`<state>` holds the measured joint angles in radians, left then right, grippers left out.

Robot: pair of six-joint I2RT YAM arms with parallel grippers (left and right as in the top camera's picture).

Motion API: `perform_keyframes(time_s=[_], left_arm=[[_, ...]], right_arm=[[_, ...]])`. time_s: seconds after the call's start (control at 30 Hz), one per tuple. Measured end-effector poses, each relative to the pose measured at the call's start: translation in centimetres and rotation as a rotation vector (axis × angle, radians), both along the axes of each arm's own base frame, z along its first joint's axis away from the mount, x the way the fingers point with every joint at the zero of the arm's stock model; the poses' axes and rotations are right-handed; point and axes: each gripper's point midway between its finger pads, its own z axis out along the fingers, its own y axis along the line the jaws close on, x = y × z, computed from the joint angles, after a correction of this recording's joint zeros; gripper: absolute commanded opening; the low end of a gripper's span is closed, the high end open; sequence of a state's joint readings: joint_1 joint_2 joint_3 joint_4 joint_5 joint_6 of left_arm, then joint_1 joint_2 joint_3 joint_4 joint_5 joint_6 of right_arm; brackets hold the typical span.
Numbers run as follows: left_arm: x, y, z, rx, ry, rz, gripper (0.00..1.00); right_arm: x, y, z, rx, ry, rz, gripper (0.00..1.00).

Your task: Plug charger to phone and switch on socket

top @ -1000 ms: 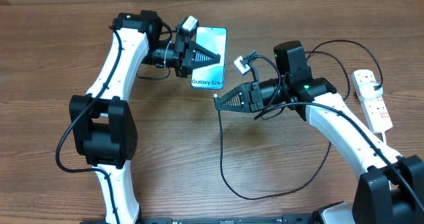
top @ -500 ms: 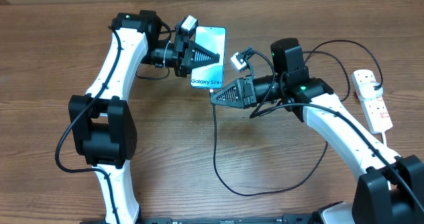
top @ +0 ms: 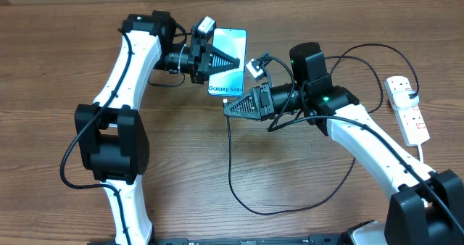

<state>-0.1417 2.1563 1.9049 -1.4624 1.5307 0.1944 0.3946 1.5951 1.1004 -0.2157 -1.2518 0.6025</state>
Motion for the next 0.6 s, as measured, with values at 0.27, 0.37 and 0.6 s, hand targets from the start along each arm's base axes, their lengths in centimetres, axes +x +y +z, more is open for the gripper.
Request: perform_keyframes(time_s=[0.27,0.37,0.6], left_arm=[[0.13,0.19,0.02,-0.001,-0.001,0.005,0.04],[0.15,0.18,0.05,-0.004,-0.003,0.005,0.04],[0.23,0.25,0.04,-0.004,-0.008,0.007,0.04]], right_arm=[[0.37,0.3,0.33,0.002,0.008,-0.016,0.04],[0.48,0.34,0.23,-0.004,0.013,-0.025,0.04],[0.8,0.47,-0.03,-0.022,0.02,-0.049,0.04]])
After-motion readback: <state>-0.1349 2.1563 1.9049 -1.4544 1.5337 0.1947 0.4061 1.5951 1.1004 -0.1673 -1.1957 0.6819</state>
